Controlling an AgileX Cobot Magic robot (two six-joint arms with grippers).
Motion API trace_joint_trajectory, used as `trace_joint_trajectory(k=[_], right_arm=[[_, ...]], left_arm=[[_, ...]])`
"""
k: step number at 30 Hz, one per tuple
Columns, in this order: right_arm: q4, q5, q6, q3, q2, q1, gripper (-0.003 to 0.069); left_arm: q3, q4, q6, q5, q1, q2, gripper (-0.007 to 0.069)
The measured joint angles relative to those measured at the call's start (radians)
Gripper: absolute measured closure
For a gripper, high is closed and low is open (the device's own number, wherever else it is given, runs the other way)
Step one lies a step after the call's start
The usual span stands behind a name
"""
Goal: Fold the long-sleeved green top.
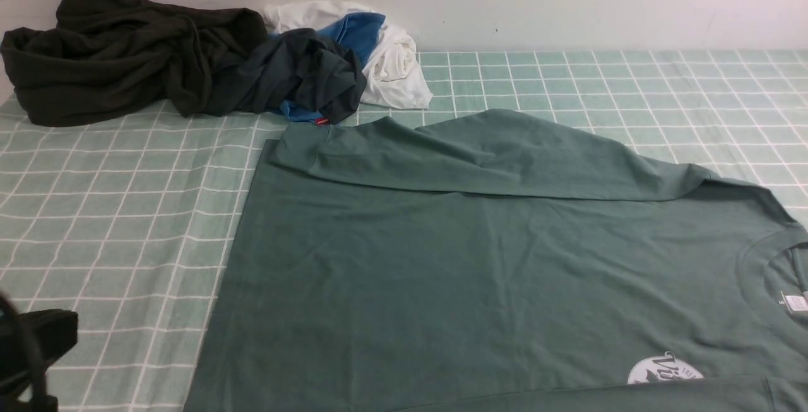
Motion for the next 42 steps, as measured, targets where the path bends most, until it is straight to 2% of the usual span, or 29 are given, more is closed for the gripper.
trace_joint_trajectory(k=[3,4,5,8,12,17,18,19,23,25,33,37,39,40,41,42], right_arm=[[-0.124,0.213,-0.077,-0.168,0.166,0.003,0.0673],[-0.132,0.229,-0.083,-0.19,0.19,0.003,0.0673],[-0.175,0.346,-0.089,-0.26,0.27,0.017,0.0673],[-0.221,0.526,-0.069,-0.368,0.417,0.082,0.0673],[-0.259,0.714,-0.024,-0.413,0.53,0.199,0.0673],[-0.363,0.759,0.02,-0.417,0.609,0.317,0.0673],[-0.368,0.759,0.022,-0.417,0.609,0.32,0.0673],[-0.399,0.761,0.033,-0.417,0.615,0.335,0.0673],[-0.434,0.761,0.054,-0.417,0.616,0.339,0.0673],[-0.438,0.754,0.054,-0.417,0.618,0.339,0.0673],[-0.44,0.684,0.057,-0.417,0.618,0.339,0.0673],[-0.44,0.664,0.057,-0.417,0.618,0.339,0.0673],[-0.44,0.663,0.057,-0.417,0.618,0.339,0.0673],[-0.44,0.662,0.057,-0.417,0.618,0.339,0.0673],[-0.44,0.662,0.057,-0.417,0.618,0.339,0.0673],[-0.44,0.66,0.057,-0.417,0.618,0.339,0.0673]], left_arm=[[-0.135,0.164,0.0,0.114,-0.03,0.153,0.0627],[-0.15,0.173,-0.002,0.126,-0.039,0.162,0.0627],[-0.191,0.231,-0.012,0.163,-0.083,0.218,0.0624],[-0.222,0.314,-0.05,0.234,-0.211,0.324,0.0594],[-0.212,0.347,-0.071,0.28,-0.356,0.437,0.0508],[-0.165,0.345,-0.078,0.262,-0.484,0.58,0.0331],[-0.163,0.344,-0.078,0.259,-0.488,0.586,0.0324],[-0.145,0.33,-0.079,0.225,-0.522,0.647,0.0263],[-0.128,0.311,-0.079,0.129,-0.581,0.775,0.0193],[-0.127,0.31,-0.079,0.084,-0.598,0.833,0.0186],[-0.127,0.317,-0.079,-0.014,-0.608,1.049,0.0185],[-0.129,0.321,-0.082,-0.012,-0.608,1.101,0.0231],[-0.131,0.321,-0.086,-0.012,-0.608,1.102,0.0314],[-0.131,0.316,-0.086,-0.01,-0.608,1.099,0.0387],[-0.131,0.313,-0.086,-0.009,-0.608,1.097,0.0398],[-0.131,0.307,-0.086,-0.007,-0.608,1.085,0.0495]])
